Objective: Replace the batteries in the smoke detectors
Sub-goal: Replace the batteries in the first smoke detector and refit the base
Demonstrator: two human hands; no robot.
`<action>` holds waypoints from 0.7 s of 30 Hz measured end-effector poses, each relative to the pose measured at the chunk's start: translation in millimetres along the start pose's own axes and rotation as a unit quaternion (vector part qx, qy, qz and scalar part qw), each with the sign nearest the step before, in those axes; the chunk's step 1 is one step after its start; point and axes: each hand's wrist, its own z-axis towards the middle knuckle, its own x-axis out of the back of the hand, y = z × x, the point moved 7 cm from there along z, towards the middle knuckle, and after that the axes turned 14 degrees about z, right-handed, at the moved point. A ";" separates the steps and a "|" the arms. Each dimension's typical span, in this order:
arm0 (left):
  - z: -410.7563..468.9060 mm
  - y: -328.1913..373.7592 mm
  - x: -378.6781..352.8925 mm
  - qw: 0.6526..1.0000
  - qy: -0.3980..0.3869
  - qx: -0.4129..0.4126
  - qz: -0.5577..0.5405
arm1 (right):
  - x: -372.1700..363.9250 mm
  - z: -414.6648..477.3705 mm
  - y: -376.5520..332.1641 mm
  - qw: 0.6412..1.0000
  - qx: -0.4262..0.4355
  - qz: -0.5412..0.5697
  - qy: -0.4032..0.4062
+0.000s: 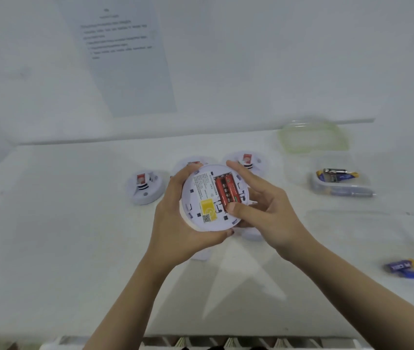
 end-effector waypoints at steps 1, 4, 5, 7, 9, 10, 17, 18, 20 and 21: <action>-2.8 -7.4 6.5 1.000 -0.001 0.005 0.002 | -8.3 2.0 4.6 1.000 -0.002 -0.002 -0.004; -11.9 -30.2 24.1 1.000 -0.005 0.022 0.001 | -30.0 7.3 25.5 0.999 -0.033 -0.005 -0.032; -15.1 -38.1 29.2 1.000 -0.008 0.029 -0.001 | -36.8 8.3 34.0 0.998 -0.049 -0.001 -0.039; -21.7 -54.9 38.2 0.999 -0.014 0.043 0.003 | -48.1 7.8 50.9 0.996 -0.076 0.005 -0.048; -28.8 -73.7 46.1 0.998 -0.022 0.054 0.008 | -52.9 5.7 66.7 0.994 -0.068 -0.068 -0.058; -32.2 -83.7 50.5 0.998 -0.025 0.062 0.005 | -50.5 4.1 76.8 0.984 -0.060 -0.158 -0.064; -49.1 -135.4 69.1 0.993 -0.058 0.105 -0.015 | -42.1 -7.5 118.0 0.838 0.013 -0.536 -0.102; -50.1 -139.0 68.6 0.992 -0.065 0.103 -0.015 | -41.3 -6.4 116.1 0.840 0.024 -0.535 -0.083; -51.1 -144.8 66.4 0.991 -0.083 0.100 -0.016 | -41.0 -3.8 112.2 0.832 0.035 -0.550 -0.067; -51.4 -147.8 65.3 0.991 -0.091 0.099 -0.017 | -42.3 -2.9 111.3 0.825 0.040 -0.560 -0.070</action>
